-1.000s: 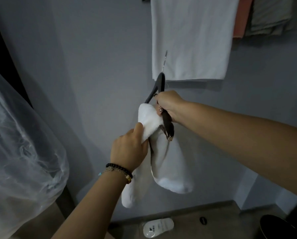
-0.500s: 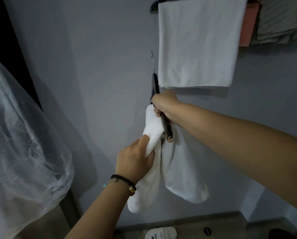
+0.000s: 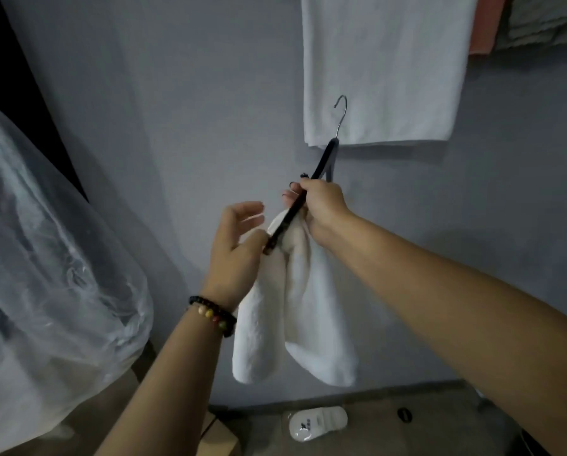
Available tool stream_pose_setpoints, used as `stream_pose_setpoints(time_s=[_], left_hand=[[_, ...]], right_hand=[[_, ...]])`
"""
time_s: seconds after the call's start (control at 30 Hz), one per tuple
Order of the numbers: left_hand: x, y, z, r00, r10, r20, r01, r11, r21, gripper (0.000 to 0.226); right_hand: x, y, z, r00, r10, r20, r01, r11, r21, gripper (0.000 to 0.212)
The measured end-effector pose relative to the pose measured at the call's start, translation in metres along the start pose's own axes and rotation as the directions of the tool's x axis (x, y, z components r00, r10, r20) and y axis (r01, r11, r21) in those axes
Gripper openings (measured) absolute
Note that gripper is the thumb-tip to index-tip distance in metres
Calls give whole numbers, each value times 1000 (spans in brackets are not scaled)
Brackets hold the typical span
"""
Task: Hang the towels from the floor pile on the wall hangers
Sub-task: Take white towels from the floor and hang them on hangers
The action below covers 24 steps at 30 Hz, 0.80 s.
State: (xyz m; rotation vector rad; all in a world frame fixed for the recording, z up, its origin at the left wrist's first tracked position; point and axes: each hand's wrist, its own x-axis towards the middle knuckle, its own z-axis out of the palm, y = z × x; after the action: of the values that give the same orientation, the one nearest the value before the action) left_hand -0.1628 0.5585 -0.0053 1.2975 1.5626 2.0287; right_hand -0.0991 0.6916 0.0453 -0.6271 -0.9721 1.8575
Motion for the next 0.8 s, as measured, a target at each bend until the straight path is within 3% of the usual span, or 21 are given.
stream_pose_setpoints(time_s=[0.03,0.1,0.2,0.27,0.4,0.63,0.8], left_hand=[[-8,-12,-6,995,54,-80,-53,998,18,33],[-27,-39,-19,994,59,-91,-52,996,76,40],[-47,-70,-19,995,-95,-13,94,933,347,46],[-48,-81,-15,986,-136,-97,165,888,428,35],[-39,-87,-10,985,-101,-143,159,858,488,15],[-36,-81,9,985,-46,-169,119,884,452,23],[-39,-73,18,983,0,-182,75,910,407,18]], right_hand=[[-1,0,-2,999,18,39,-20,999,43,17],[-1,-4,-5,994,47,101,-58,992,115,10],[-1,-14,-2,985,97,140,-125,970,207,12],[0,-23,2,983,104,148,-134,969,207,20],[7,-35,6,993,59,101,-70,992,107,39],[14,-60,23,998,-23,51,27,996,-88,36],[19,-76,29,999,0,50,8,987,-161,38]])
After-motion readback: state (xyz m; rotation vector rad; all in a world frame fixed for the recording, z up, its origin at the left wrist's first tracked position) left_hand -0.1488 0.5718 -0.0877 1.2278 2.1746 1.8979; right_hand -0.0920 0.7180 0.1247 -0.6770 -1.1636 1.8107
